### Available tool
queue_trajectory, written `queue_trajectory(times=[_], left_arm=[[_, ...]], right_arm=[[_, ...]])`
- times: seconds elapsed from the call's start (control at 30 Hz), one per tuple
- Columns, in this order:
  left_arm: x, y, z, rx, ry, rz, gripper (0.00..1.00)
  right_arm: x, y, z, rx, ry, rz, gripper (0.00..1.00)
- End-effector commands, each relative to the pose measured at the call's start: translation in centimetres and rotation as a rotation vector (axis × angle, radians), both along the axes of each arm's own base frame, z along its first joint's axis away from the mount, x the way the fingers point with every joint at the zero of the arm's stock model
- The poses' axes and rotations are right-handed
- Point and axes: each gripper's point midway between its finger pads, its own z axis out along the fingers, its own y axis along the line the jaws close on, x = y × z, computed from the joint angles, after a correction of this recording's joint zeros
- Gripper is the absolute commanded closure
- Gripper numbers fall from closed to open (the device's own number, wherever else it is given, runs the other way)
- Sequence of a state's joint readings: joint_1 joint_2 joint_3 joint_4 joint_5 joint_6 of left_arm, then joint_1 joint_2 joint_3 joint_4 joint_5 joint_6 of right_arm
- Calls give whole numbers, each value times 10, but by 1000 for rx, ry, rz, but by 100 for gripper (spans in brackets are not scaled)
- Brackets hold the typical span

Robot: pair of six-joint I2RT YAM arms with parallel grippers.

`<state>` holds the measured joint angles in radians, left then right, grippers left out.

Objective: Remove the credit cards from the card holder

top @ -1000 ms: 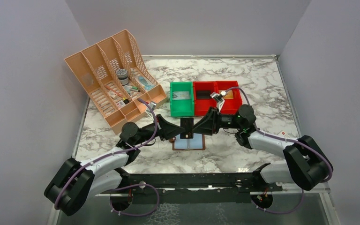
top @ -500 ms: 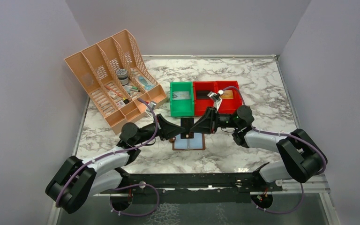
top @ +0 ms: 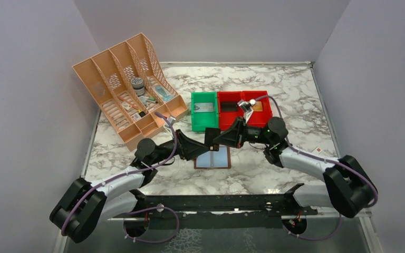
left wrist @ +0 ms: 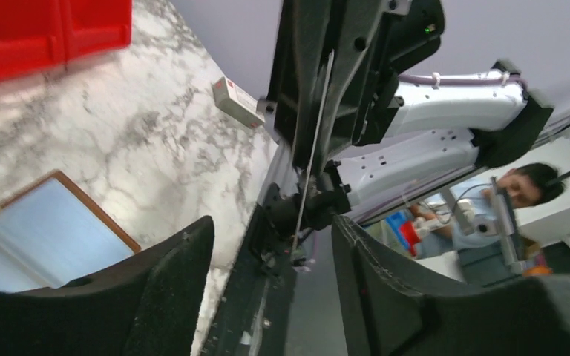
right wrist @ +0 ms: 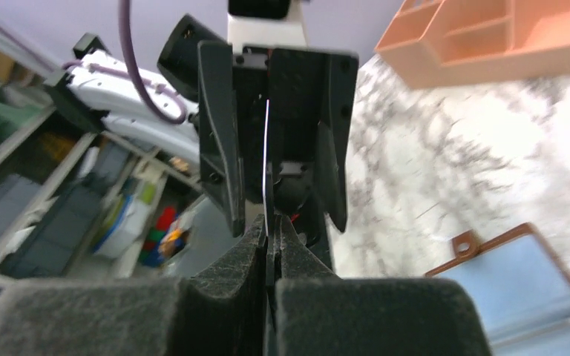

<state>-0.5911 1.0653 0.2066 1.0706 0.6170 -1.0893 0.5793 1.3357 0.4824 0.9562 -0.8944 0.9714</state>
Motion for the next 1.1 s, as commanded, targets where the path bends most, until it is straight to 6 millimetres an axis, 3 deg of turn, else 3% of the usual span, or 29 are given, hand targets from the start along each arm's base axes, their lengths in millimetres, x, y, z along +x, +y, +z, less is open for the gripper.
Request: queue_trajectory(times=[0.0, 0.07, 0.1, 0.2, 0.37, 0.53, 0.7, 0.83, 0.93, 1.07], left_arm=[[2, 5, -18, 76, 26, 41, 24], [6, 8, -23, 125, 19, 71, 4], [9, 9, -25, 158, 18, 89, 1], [20, 19, -33, 287, 6, 166, 1], [40, 55, -42, 567, -10, 333, 1], [50, 88, -27, 737, -67, 457, 1], [52, 102, -5, 808, -125, 493, 1], [58, 119, -7, 901, -155, 544, 1], [61, 128, -15, 959, -157, 573, 1], [61, 135, -31, 1000, -133, 585, 1]], right_arm=[[39, -24, -7, -105, -94, -268, 99], [54, -38, -6, -167, -143, -364, 99], [59, -44, -4, -203, -177, -408, 99], [69, -59, 3, -293, -285, -489, 99], [70, -74, 11, -389, -417, -521, 99], [57, -76, 16, -422, -518, -449, 99], [43, -74, 24, -415, -613, -370, 99], [39, -71, 23, -416, -676, -324, 99], [61, -81, 9, -547, -696, -391, 99], [107, -117, -5, -809, -712, -590, 99]])
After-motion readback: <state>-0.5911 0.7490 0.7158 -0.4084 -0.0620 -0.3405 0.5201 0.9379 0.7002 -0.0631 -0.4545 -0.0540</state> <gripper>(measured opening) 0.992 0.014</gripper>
